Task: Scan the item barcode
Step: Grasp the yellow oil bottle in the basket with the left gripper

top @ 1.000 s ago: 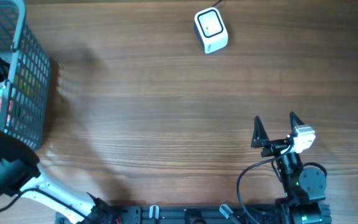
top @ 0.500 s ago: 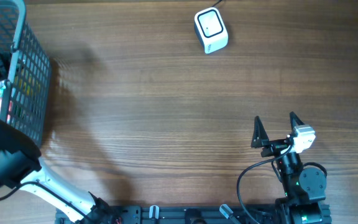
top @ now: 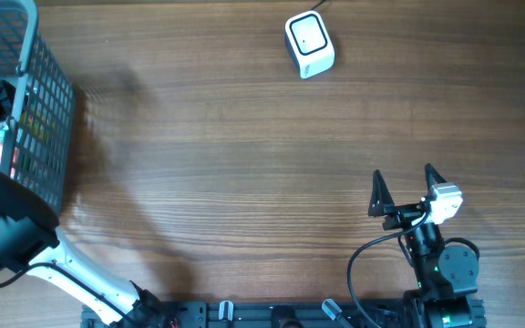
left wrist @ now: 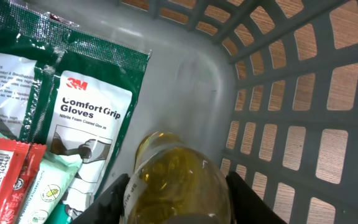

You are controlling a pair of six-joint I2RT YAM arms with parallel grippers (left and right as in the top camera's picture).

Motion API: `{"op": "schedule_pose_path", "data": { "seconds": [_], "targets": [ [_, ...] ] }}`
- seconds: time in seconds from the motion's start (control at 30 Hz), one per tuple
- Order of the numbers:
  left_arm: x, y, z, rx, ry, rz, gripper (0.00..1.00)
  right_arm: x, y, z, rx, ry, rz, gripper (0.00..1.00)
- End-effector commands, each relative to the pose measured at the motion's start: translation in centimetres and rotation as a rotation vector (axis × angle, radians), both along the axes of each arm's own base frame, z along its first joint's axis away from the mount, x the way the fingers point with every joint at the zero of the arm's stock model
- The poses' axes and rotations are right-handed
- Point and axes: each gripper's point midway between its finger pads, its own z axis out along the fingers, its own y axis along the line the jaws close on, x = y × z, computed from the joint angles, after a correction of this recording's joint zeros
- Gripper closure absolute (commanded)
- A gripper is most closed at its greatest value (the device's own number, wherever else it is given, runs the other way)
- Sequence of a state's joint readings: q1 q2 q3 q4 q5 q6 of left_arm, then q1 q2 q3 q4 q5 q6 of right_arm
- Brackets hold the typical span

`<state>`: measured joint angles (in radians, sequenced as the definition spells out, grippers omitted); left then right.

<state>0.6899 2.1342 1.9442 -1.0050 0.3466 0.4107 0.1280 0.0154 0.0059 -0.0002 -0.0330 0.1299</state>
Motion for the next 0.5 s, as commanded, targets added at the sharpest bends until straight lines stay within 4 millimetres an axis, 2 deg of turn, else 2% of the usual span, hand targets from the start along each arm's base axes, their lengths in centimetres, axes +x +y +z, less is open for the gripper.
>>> {"op": "schedule_pose_path", "data": {
  "seconds": [0.0, 0.13, 0.27, 0.33, 0.37, 0.47],
  "targets": [
    [0.8, 0.0, 0.9, 0.001, -0.048, -0.013, 0.67, 0.0, -0.2, 0.2, 0.004, -0.007, -0.009, 0.00],
    [1.6, -0.4, 3.6, 0.009, -0.133, -0.035, 0.68, 0.0, -0.2, 0.1, 0.005, -0.006, -0.009, 0.00],
    [2.0, -0.2, 8.1, 0.057, -0.232, 0.010, 0.68, 0.0, -0.2, 0.2, 0.004, -0.007, -0.009, 0.00],
    [1.8, -0.3, 10.9, 0.087, -0.288, 0.026, 0.68, 0.0, -0.2, 0.2, 0.005, -0.007, -0.009, 0.00],
    [1.4, -0.5, 13.9, 0.124, -0.345, 0.040, 0.68, 0.0, -0.2, 0.1, 0.005, -0.006, -0.009, 0.00],
    [0.1, -1.5, 19.5, 0.200, -0.446, 0.049, 0.66, 0.0, -0.2, 0.2, 0.005, -0.007, -0.009, 0.00]
  ]
}}
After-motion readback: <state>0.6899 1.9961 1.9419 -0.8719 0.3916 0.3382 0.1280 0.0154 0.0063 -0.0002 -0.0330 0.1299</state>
